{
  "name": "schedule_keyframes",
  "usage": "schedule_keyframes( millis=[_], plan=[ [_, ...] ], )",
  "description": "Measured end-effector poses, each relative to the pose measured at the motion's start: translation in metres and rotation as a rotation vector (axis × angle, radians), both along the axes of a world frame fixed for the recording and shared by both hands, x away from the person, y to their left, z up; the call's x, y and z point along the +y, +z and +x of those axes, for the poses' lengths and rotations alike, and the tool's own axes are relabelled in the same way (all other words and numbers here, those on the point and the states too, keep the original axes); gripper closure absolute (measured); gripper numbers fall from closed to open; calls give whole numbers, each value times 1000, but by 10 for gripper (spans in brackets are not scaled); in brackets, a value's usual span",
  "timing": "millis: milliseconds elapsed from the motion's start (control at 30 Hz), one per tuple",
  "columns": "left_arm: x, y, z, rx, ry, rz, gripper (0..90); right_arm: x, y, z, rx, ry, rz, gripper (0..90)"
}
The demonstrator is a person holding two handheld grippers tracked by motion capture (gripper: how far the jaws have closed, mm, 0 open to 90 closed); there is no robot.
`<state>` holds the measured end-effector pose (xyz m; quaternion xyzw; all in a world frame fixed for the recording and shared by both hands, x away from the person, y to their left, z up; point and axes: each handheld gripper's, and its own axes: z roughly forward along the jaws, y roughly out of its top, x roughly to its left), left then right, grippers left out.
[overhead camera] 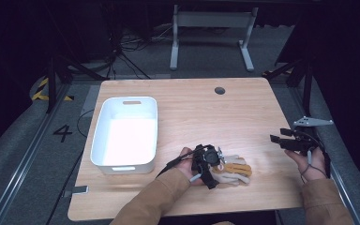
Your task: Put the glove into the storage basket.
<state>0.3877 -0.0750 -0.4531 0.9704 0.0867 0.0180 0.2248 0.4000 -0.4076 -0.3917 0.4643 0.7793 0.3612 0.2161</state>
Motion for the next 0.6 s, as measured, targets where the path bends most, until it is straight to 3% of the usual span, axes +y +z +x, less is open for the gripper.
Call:
schedule_keyframes(
  millis=[100,267,400,467,500,600],
  plan=[
    [-1,1,0,-4,5,4,7,0,0,0,1,0,0,406],
    [-3,6,-1,1,5,14,94,1,-2,1,5,1,0,406],
    [-1,12,-3,0,5,14,340,2,-2,1,4,7,1,407],
    [-1,13,-3,4,5,20,380,2,-2,1,3,8,2,408],
    [-1,15,-5,1,3,27,478,2,-2,0,2,9,2,408],
    [-1,16,-7,4,6,35,543,2,-2,0,1,10,5,408]
  ],
)
